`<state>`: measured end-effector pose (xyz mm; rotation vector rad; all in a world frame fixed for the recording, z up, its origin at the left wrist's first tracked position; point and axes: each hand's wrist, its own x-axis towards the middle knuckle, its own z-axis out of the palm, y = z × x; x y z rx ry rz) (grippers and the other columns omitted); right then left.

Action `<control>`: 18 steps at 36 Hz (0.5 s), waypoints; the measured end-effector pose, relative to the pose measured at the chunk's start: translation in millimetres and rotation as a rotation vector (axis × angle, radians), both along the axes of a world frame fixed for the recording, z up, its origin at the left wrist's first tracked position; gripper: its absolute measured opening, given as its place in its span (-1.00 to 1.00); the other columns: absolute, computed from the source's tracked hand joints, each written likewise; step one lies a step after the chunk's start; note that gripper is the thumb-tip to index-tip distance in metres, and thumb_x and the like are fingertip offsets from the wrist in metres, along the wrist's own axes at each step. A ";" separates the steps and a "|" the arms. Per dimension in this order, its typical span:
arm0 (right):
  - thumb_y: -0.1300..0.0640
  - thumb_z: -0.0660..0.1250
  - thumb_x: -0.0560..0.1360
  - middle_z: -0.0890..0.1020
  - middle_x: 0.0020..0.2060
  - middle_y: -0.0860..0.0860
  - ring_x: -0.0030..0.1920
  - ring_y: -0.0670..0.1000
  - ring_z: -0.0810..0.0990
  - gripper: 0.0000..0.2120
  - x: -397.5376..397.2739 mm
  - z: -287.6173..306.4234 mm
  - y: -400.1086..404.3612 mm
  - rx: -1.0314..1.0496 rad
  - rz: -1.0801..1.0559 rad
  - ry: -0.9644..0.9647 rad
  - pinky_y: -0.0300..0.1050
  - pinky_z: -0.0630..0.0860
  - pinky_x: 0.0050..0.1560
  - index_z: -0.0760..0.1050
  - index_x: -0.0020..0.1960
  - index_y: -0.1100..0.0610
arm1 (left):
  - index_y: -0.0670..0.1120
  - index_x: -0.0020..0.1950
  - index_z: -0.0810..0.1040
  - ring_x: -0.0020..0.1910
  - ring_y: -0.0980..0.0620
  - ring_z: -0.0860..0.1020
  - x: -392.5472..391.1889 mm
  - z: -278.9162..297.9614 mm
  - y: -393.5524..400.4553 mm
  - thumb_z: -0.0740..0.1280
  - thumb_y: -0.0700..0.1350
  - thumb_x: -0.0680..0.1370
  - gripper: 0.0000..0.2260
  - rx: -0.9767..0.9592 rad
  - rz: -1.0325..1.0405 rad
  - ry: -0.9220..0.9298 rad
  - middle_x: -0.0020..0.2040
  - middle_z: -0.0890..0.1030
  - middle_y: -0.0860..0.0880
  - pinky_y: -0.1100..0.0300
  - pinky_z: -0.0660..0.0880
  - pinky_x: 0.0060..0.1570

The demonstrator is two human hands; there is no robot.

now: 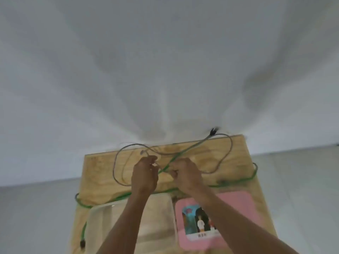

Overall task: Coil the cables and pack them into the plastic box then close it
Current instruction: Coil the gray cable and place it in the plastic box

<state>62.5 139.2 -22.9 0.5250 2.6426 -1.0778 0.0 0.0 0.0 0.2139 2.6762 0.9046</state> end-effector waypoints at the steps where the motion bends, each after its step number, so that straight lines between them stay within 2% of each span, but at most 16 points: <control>1: 0.15 0.36 0.52 0.68 -0.08 0.08 0.02 0.13 0.61 -0.88 -3.8 -6.5 -2.9 0.041 0.039 0.012 -0.07 0.53 -0.04 0.68 -0.04 0.07 | -0.11 0.19 0.66 -0.03 -0.14 0.64 -3.5 -7.8 0.8 0.39 -0.29 0.51 -0.73 -0.014 -0.028 -0.021 0.08 0.66 -0.11 0.07 0.55 -0.01; 3: 0.13 0.37 0.53 0.70 -0.04 0.05 0.12 0.12 0.56 -0.85 -8.0 -15.7 -6.0 0.132 0.098 0.064 -0.03 0.47 0.09 0.69 0.04 0.02 | -0.08 0.23 0.64 0.05 -0.16 0.63 -4.9 -12.9 3.5 0.36 -0.23 0.54 -0.73 -0.087 -0.066 -0.055 0.14 0.66 -0.10 -0.02 0.55 0.06; 5: 0.04 0.33 0.57 0.70 0.01 0.02 0.17 0.11 0.52 -0.82 -10.8 -22.5 -8.7 0.194 0.152 0.050 0.01 0.42 0.20 0.68 0.09 0.00 | -0.12 0.20 0.65 0.07 -0.15 0.64 -5.7 -17.2 5.3 0.35 -0.18 0.56 -0.77 -0.110 -0.039 -0.101 0.11 0.69 -0.11 0.01 0.55 0.09; 9: 0.06 0.25 0.62 0.67 0.04 0.01 0.15 0.10 0.54 -0.78 -8.6 -22.7 -10.2 0.212 0.211 0.050 0.01 0.38 0.20 0.64 0.14 0.01 | -0.16 -0.10 0.69 -0.06 -0.13 0.67 -3.2 -17.7 2.2 0.39 -0.13 0.55 -0.87 -0.069 0.005 -0.134 -0.10 0.72 -0.11 0.06 0.56 -0.01; 12: 0.10 0.27 0.62 0.66 0.02 0.02 0.09 0.10 0.57 -0.80 -5.1 -3.9 -7.5 0.153 0.159 0.114 0.01 0.42 0.16 0.64 0.14 0.04 | -0.23 -0.20 0.67 -0.15 -0.17 0.69 -3.7 -6.8 -0.1 0.32 0.02 0.61 -0.63 -0.049 0.066 -0.285 -0.20 0.72 -0.17 -0.01 0.61 -0.10; 14: 0.15 0.32 0.60 0.66 -0.05 0.05 0.02 0.13 0.58 -0.85 -0.7 16.1 -5.3 0.091 0.093 0.158 0.03 0.46 0.08 0.65 0.08 0.08 | -0.26 -0.18 0.66 -0.24 -0.12 0.71 -5.0 7.9 0.4 0.27 0.10 0.63 -0.54 0.092 0.195 -0.460 -0.22 0.72 -0.17 -0.02 0.66 -0.20; 16: 0.17 0.36 0.58 0.67 -0.09 0.04 -0.02 0.09 0.58 -0.88 2.8 39.5 -3.4 0.057 0.047 0.195 -0.01 0.47 -0.02 0.67 0.05 0.08 | -0.25 -0.12 0.65 -0.32 -0.04 0.70 -6.5 25.2 1.6 0.25 0.14 0.63 -0.54 0.295 0.331 -0.637 -0.22 0.71 -0.11 0.10 0.61 -0.35; 18: 0.16 0.39 0.56 0.68 -0.10 0.00 -0.05 0.04 0.58 -0.89 5.8 65.7 -4.0 0.043 0.036 0.223 -0.07 0.47 -0.07 0.68 0.03 0.06 | -0.23 -0.06 0.66 -0.32 -0.01 0.68 -8.8 45.4 1.3 0.27 0.14 0.62 -0.56 0.433 0.360 -0.722 -0.24 0.70 -0.08 0.15 0.55 -0.38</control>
